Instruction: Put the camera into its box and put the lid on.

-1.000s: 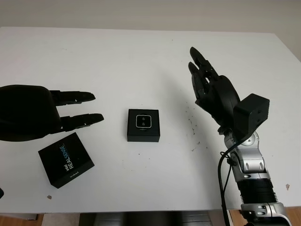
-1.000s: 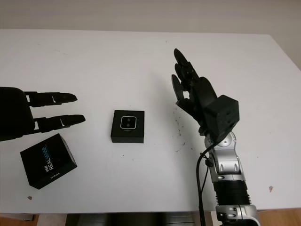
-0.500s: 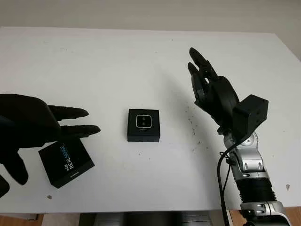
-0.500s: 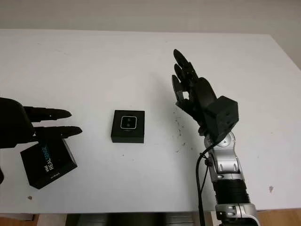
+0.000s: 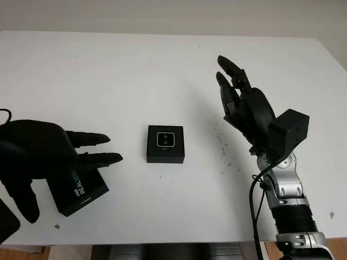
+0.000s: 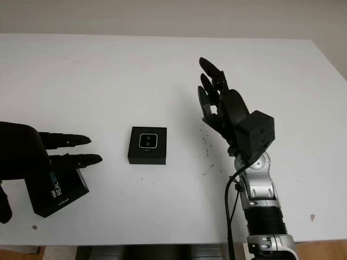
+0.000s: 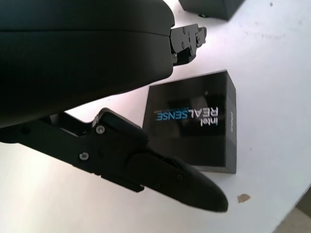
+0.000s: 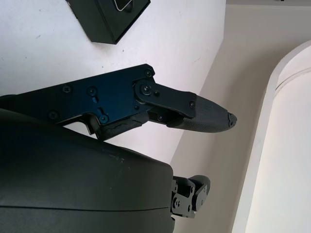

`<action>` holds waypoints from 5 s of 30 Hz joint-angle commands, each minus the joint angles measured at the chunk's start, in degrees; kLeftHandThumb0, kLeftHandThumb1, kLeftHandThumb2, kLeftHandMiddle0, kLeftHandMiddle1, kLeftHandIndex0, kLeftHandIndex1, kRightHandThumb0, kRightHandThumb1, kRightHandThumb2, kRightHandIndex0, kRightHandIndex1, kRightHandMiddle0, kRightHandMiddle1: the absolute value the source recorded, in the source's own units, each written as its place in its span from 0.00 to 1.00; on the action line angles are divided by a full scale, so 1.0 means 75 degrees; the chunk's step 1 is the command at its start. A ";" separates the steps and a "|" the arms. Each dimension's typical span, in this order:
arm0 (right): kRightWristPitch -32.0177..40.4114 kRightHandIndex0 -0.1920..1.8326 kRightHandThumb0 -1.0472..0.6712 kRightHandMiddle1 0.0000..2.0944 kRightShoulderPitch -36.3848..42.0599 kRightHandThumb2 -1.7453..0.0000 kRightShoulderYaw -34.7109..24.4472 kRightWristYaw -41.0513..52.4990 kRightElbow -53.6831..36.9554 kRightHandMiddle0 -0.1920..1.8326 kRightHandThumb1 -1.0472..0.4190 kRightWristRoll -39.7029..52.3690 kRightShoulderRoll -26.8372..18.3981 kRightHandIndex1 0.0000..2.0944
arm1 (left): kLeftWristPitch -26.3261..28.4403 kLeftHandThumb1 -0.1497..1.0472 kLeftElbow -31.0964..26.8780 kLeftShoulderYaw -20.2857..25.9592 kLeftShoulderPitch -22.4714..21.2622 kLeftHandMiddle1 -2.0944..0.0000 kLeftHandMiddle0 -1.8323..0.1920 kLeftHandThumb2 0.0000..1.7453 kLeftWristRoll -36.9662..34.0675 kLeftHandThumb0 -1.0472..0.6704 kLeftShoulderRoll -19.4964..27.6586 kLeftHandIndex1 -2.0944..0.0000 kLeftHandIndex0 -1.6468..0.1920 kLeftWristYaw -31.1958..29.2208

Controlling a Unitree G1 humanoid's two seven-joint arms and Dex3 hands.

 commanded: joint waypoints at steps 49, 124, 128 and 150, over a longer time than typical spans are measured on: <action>0.0468 0.13 0.27 0.26 0.0348 0.63 -0.0153 0.0236 -0.0609 0.00 0.00 0.0133 -0.0030 0.03 | -0.3492 1.00 0.2555 -0.0674 -0.1032 0.00 0.78 0.14 0.3540 0.42 -0.1733 0.04 0.90 0.5799; 0.0533 0.12 0.23 0.24 0.0340 0.67 0.0139 0.0015 -0.0472 0.00 0.00 0.0018 0.0306 0.02 | 1.0259 1.00 0.1945 -0.2348 -0.5727 0.11 0.53 0.04 0.0216 0.42 -0.6266 0.11 0.62 0.0947; 0.0492 0.12 0.24 0.24 0.0342 0.67 0.0151 0.0016 -0.0453 0.00 0.00 0.0005 0.0329 0.02 | 1.1010 1.00 0.1954 -0.2641 -0.5960 0.12 0.52 0.04 0.0241 0.41 -0.6366 0.13 0.60 0.0878; 0.0278 0.12 0.24 0.25 0.0399 0.67 0.0142 -0.0017 -0.0326 0.00 0.00 0.0008 0.0469 0.02 | 1.1239 1.00 0.2142 -0.3166 -0.5909 0.10 0.53 0.07 0.0043 0.42 -0.6786 0.14 0.65 0.1557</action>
